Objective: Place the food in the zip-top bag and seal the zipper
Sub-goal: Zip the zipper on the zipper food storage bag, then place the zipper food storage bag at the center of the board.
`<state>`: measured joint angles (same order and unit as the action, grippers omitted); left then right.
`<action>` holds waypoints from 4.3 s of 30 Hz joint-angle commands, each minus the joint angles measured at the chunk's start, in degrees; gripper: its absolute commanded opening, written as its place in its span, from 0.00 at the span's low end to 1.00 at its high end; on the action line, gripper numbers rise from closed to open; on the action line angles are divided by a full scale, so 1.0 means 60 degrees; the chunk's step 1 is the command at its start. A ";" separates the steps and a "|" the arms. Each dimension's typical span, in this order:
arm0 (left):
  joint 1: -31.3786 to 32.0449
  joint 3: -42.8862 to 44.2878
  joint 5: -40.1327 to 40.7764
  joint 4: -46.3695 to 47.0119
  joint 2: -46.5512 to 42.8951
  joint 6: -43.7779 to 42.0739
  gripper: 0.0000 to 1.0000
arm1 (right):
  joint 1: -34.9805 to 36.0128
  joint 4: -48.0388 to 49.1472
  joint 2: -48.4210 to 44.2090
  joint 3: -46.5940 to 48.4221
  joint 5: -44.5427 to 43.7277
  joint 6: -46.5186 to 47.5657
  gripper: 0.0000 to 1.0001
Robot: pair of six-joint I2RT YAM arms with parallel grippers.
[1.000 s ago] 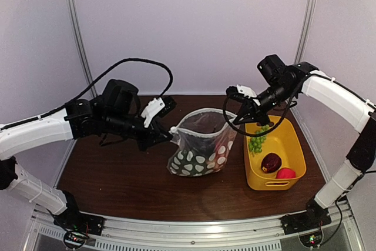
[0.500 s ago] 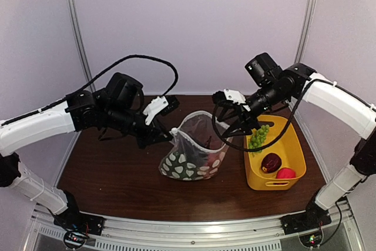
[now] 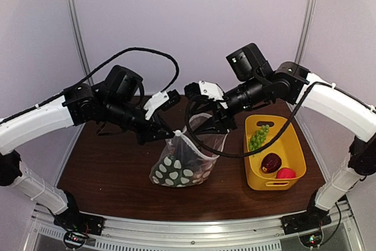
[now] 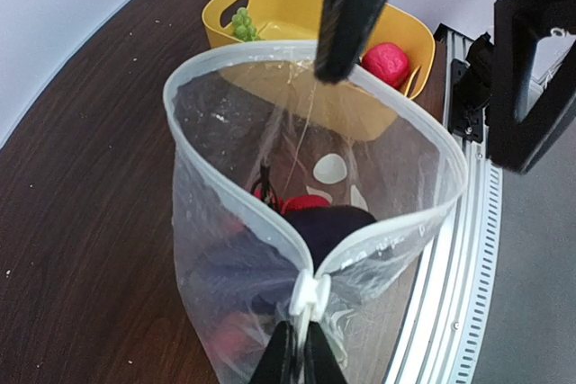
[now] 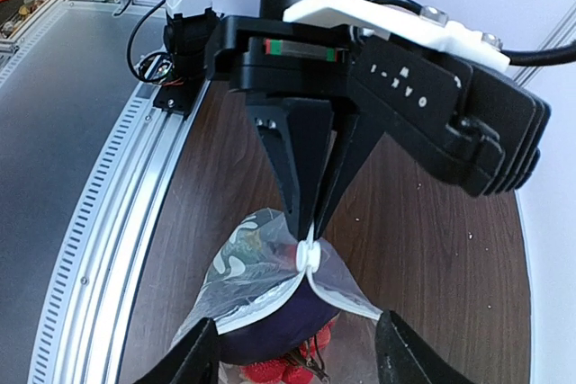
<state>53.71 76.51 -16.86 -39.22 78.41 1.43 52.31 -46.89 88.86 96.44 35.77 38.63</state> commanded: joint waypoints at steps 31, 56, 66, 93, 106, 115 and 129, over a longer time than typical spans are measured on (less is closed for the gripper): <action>0.0258 -0.2688 0.0854 0.2523 -0.3166 0.0729 0.00 | 0.1286 0.1930 0.2425 0.1033 -0.0063 -0.2246 0.51; 0.0276 -0.3108 0.1386 0.2911 -0.3661 0.0655 0.00 | 0.1286 0.2103 0.2666 0.1409 0.0938 -0.3013 0.16; 0.0277 -0.3331 0.1798 0.3076 -0.3915 0.0597 0.00 | 0.1165 0.1797 0.2489 0.1299 0.0514 -0.2702 0.00; 0.0167 -0.3948 0.4301 0.3164 -0.4804 0.0757 0.00 | -0.1294 -0.1542 0.1514 -0.0065 -0.0761 -0.0212 0.00; 0.0075 -0.3900 0.3505 0.3771 -0.3840 0.0787 0.00 | -0.2389 -0.1597 0.0960 -0.0518 -0.0760 0.0003 0.00; -0.0334 -0.3718 0.3645 0.3568 -0.3646 0.0671 0.00 | -0.3094 -0.1998 0.1164 -0.0423 -0.0864 0.0327 0.00; -0.0520 -0.3210 0.3551 0.5470 -0.1800 0.0762 0.00 | -0.3314 -0.1262 0.1599 0.0690 -0.0540 -0.0148 0.00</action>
<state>51.29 53.23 1.48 -14.79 62.11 5.96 32.88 -57.21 96.62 95.31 34.00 39.86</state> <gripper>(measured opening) 0.017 0.046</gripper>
